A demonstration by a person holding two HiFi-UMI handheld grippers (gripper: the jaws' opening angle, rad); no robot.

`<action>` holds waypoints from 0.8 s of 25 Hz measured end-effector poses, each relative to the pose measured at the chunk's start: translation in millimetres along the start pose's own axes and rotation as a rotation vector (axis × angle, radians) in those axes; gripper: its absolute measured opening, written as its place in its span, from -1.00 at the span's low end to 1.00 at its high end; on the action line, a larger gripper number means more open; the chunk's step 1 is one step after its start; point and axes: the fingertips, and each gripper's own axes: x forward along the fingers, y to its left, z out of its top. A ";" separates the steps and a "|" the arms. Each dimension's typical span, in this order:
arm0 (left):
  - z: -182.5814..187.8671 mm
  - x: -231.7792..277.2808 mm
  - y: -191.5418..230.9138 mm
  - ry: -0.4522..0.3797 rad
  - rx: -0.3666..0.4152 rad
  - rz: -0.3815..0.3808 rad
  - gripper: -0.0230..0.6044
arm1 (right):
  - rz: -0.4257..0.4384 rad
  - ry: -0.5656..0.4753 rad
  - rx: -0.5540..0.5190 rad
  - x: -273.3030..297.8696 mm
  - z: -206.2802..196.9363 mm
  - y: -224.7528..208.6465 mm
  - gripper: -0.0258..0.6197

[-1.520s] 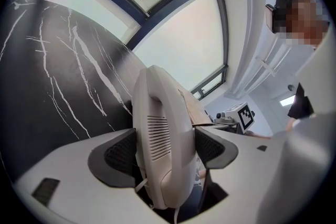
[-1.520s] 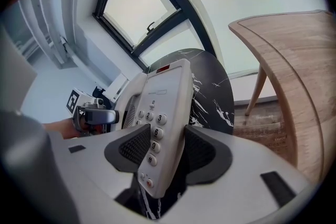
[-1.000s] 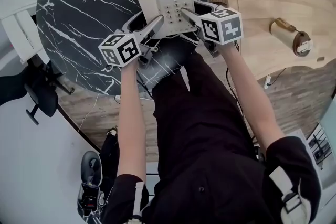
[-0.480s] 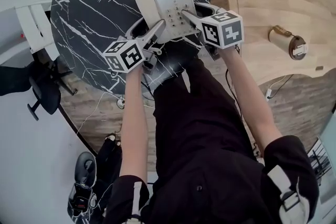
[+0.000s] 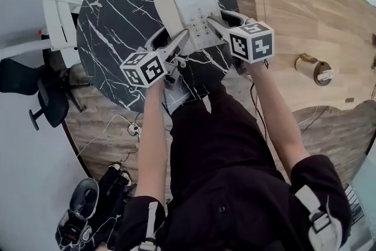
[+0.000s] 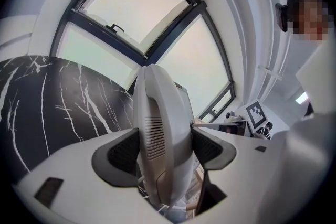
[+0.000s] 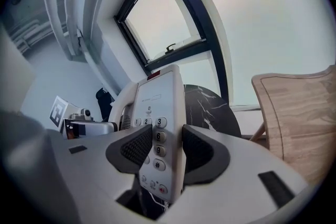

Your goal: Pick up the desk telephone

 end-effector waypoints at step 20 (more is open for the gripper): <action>122.7 -37.8 -57.2 -0.221 0.140 -0.011 0.12 | 0.058 -0.240 -0.168 -53.4 131.8 51.4 -0.35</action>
